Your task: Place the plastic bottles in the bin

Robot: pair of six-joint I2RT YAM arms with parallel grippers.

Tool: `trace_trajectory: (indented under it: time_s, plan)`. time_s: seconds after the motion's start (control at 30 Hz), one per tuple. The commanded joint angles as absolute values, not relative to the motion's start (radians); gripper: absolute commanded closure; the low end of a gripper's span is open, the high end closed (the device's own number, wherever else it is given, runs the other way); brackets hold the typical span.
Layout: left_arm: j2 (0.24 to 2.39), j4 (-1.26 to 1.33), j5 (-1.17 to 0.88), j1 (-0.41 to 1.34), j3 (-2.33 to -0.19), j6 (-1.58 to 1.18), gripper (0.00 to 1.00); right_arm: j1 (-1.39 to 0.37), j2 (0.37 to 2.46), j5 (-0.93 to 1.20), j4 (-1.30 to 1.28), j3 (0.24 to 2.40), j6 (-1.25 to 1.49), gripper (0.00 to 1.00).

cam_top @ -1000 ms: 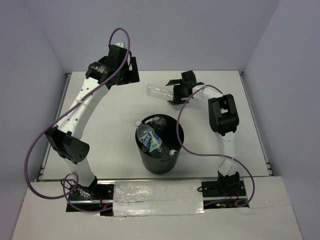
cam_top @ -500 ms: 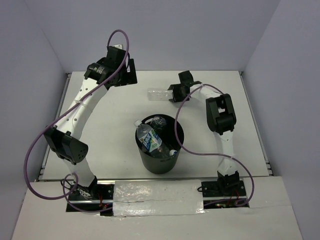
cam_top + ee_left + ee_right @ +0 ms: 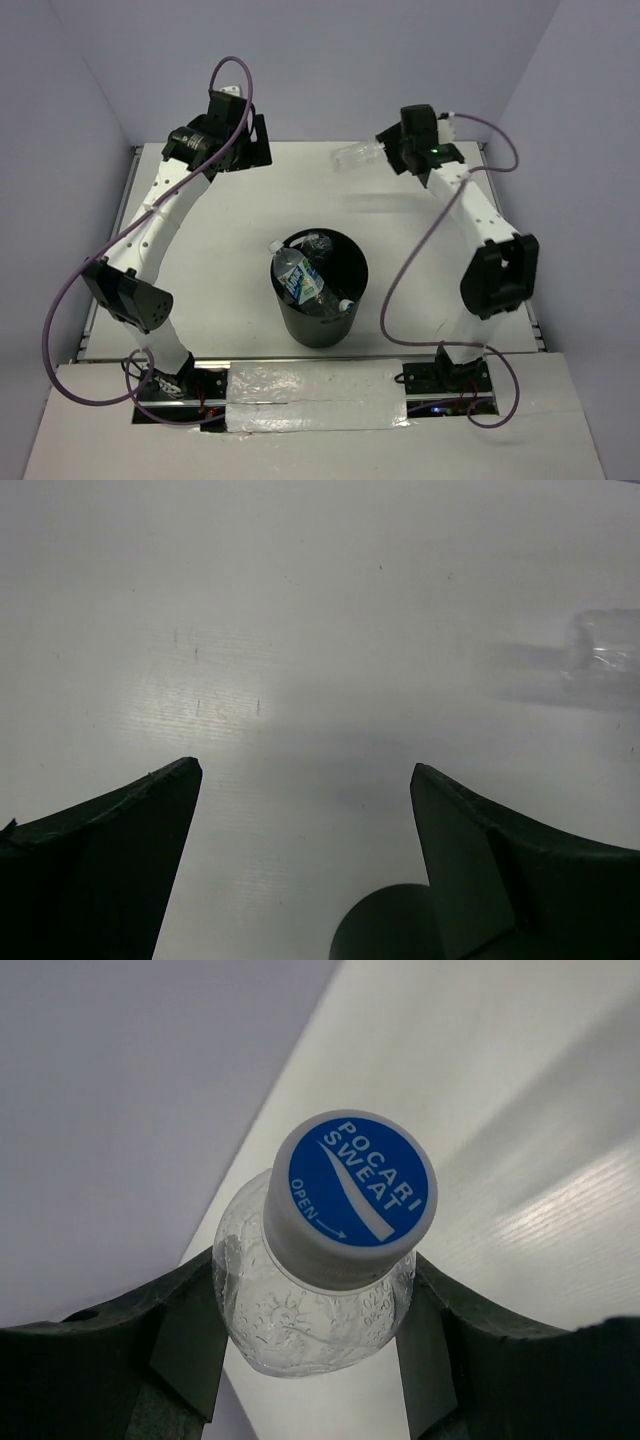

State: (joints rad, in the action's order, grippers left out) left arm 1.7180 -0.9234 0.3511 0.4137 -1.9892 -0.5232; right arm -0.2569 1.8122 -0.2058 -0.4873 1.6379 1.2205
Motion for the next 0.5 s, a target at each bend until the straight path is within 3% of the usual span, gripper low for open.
trace_trajectory:
  time_s: [0.0, 0.27, 0.47]
  plan:
    - [1.663, -0.899, 0.373, 0.408, -1.990, -0.508, 0.01, -0.221, 1.607, -0.269, -0.480, 1.620, 0.932, 0.48]
    - [1.621, -0.870, 0.373, 0.407, -1.945, -0.523, 0.01, -0.232, 1.296, -0.186, -0.563, 1.696, 0.508, 0.47]
    - [1.598, -0.862, 0.359, 0.407, -1.925, -0.532, 0.01, -0.414, 1.186, -0.161, -0.716, 1.769, 0.249, 0.44]
